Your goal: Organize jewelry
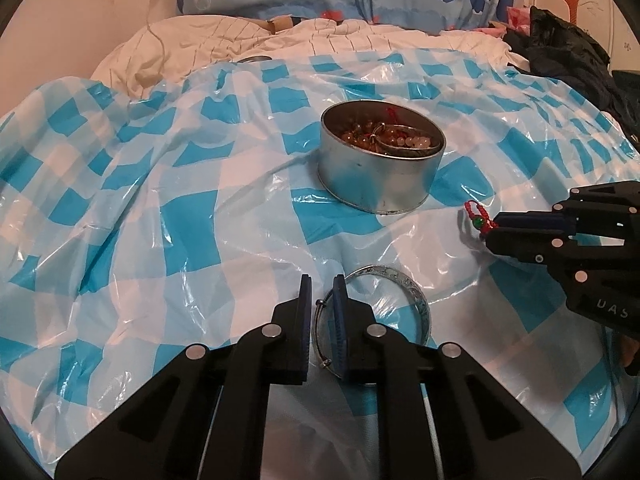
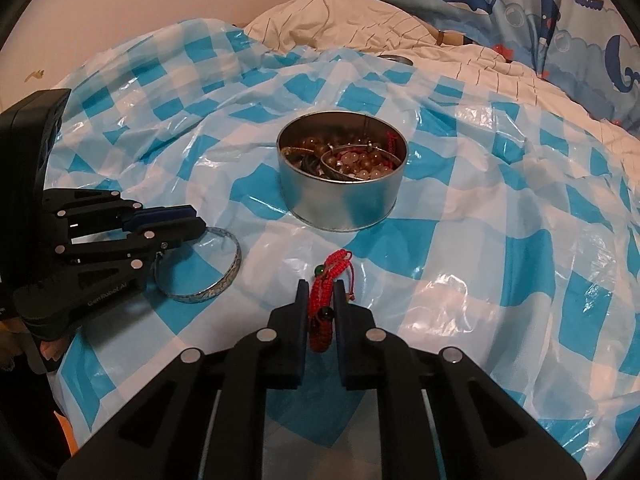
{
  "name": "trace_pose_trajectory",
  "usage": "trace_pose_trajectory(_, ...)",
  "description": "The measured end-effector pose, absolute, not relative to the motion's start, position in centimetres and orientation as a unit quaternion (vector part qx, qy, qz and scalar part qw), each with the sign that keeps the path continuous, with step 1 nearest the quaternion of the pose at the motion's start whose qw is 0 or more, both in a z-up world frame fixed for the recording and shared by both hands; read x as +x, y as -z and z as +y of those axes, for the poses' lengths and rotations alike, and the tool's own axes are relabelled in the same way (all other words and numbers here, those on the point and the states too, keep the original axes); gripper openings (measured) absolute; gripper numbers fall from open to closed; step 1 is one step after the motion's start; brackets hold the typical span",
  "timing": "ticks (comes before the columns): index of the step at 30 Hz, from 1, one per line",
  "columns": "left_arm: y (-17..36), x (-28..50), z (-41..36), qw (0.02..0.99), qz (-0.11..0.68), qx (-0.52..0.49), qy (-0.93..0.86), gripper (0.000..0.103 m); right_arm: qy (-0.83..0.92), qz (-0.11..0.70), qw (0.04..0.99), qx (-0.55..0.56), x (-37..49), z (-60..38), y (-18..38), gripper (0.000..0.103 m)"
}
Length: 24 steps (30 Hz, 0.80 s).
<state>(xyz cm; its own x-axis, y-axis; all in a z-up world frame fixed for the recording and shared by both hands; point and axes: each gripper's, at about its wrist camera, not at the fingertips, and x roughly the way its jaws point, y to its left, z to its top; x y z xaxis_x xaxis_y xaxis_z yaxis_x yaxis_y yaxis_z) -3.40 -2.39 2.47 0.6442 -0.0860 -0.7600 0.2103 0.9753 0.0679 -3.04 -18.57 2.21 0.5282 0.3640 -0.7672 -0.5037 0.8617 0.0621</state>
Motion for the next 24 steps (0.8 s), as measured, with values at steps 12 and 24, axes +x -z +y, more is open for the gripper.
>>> trace_pose_trajectory(12, -1.9, -2.9, -2.3, 0.893, 0.438, 0.066, 0.080, 0.052, -0.235, 0.431, 0.867, -0.086, -2.5, -18.8, -1.5, 0.046)
trace_pose_trajectory(24, -1.8, -3.0, -2.6, 0.891, 0.438, 0.066, 0.099, 0.007, -0.258, 0.447, 0.853, -0.074, -2.4, -18.6, -1.0, 0.014)
